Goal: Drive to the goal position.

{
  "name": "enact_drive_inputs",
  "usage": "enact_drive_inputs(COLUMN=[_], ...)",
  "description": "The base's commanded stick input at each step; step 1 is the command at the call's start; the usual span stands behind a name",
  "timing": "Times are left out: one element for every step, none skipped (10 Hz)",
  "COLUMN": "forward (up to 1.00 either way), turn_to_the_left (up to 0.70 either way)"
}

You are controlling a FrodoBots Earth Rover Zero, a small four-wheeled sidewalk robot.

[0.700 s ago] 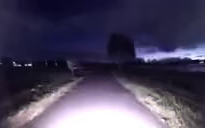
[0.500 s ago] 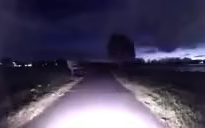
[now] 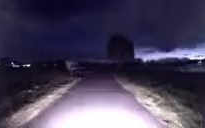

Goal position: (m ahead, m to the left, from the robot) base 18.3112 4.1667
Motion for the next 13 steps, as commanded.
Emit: enact_drive_inputs(forward=[0.70, 0.70, 0.70, 0.70, 0.70, 0.70, 0.70, 0.70, 0.70, 0.70, 0.70, 0.70, 0.70], turn_to_the_left=[0.21, 0.20, 0.14, 0.06, 0.00, 0.00, 0.00, 0.00, 0.00, 0.00, 0.00, 0.12, 0.08])
